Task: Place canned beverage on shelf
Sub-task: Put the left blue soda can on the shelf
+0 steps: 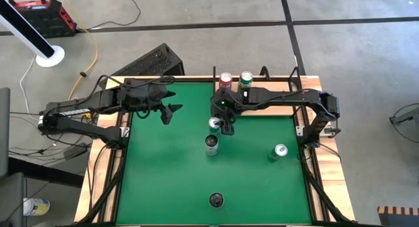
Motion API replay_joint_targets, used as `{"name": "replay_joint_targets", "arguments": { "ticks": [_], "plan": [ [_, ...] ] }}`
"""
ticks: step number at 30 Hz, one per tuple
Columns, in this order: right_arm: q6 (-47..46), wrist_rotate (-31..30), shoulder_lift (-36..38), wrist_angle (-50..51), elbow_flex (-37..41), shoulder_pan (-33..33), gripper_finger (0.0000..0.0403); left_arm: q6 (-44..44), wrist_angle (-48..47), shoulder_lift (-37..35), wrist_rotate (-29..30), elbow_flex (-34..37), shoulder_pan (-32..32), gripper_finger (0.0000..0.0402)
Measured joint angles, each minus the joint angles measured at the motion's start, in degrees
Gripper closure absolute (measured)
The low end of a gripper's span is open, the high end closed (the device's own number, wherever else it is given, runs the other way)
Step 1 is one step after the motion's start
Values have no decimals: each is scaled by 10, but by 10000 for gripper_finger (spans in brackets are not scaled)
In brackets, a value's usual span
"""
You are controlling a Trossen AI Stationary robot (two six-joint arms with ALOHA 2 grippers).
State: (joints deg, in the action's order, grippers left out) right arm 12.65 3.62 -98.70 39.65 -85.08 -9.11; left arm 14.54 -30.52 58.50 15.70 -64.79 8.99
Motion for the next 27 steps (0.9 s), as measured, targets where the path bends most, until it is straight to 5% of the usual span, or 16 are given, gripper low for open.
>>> {"name": "replay_joint_targets", "arguments": {
  "ticks": [5,27],
  "plan": [
    [9,-48,0,-3,0,18,136,-6,0,0,0,0,0,109],
    [14,-12,0,-8,1,13,136,-15,0,0,0,0,0,109]
  ]
}}
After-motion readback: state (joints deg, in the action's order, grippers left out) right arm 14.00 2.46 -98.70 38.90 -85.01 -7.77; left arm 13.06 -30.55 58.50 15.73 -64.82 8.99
